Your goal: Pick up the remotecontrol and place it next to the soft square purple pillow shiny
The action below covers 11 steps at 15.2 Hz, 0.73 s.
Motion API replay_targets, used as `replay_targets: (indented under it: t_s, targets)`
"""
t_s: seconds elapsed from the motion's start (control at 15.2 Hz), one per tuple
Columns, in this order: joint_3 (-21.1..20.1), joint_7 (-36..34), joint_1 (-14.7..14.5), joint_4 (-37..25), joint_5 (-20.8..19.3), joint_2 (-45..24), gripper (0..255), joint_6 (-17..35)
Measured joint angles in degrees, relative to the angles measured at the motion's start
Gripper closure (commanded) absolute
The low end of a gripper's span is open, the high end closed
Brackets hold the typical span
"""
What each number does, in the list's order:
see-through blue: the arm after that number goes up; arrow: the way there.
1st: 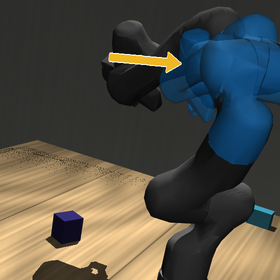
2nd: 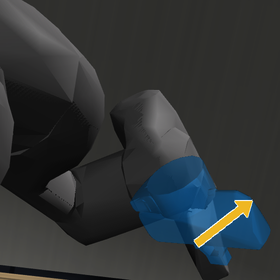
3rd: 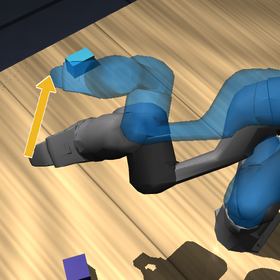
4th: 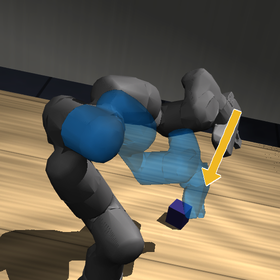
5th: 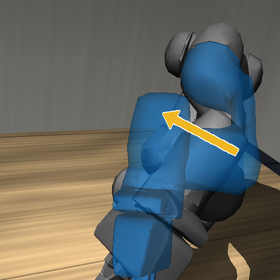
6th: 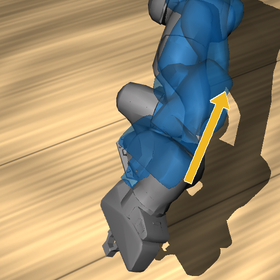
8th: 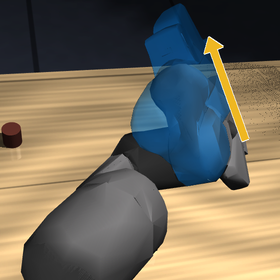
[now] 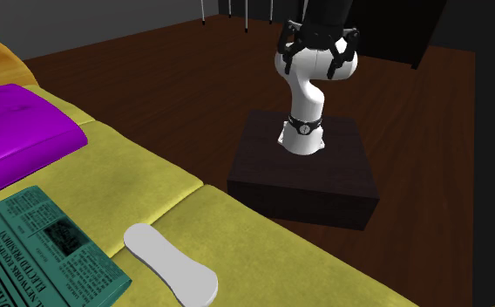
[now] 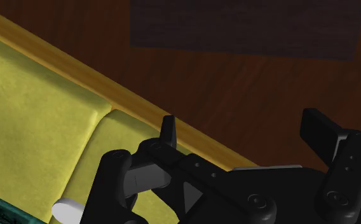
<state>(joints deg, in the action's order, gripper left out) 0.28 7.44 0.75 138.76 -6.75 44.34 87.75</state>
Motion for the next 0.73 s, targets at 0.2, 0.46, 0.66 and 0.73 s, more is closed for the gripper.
replay_targets:
  t_s: [0.2,0.46,0.66,0.73]
  targets:
    - [1.7,2.7,0.0,0.2,-1.1,-1.3,0,1.9]
    - [7.0,11.4,-0.2,-0.1,-4.2,-5.4,0,7.0]
    - [11.1,18.3,-0.5,-1.5,-5.8,-10.1,0,11.3]
    - [12.5,20.6,-0.6,-1.7,-6.3,-11.5,0,12.9]
